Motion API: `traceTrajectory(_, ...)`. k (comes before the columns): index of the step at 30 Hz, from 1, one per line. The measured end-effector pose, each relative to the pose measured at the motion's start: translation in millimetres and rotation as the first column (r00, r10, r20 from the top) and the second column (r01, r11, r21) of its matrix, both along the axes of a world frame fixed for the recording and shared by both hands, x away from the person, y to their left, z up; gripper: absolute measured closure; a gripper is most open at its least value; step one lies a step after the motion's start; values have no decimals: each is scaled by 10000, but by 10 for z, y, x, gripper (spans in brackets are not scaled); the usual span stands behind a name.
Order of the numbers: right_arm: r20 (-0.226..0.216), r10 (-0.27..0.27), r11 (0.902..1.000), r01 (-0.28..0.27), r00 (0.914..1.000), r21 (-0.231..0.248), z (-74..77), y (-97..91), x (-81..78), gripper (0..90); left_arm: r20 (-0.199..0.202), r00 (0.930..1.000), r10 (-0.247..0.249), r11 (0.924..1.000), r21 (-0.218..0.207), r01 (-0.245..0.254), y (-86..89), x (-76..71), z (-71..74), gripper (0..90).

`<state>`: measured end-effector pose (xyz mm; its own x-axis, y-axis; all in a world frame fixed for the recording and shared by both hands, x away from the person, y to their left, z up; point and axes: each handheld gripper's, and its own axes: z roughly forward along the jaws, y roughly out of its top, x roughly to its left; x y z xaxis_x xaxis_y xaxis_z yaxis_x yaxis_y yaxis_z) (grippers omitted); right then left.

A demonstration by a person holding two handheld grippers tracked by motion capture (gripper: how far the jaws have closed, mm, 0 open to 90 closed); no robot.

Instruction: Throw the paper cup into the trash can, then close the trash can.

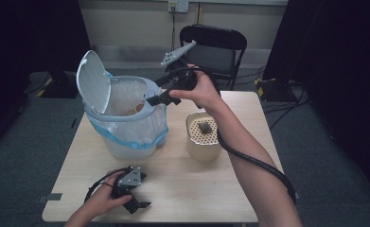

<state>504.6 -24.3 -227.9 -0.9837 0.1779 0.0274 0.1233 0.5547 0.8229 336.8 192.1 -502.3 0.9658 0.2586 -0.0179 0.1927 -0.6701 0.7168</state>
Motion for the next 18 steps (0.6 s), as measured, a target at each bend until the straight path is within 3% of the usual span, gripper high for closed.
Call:
traceTrajectory(11, -137, -187, 9993, 182, 9997, -326, -157, -384, -128, 148, 67, 10000, -28, 10000, 19, 27, 1, 5, 2, 0)
traceTrajectory(18, -176, -374, 9990, 370, 9991, -238, -250, -597, -194, 147, 66, 10000, -27, 10000, 21, 27, 1, 5, 1, 0)
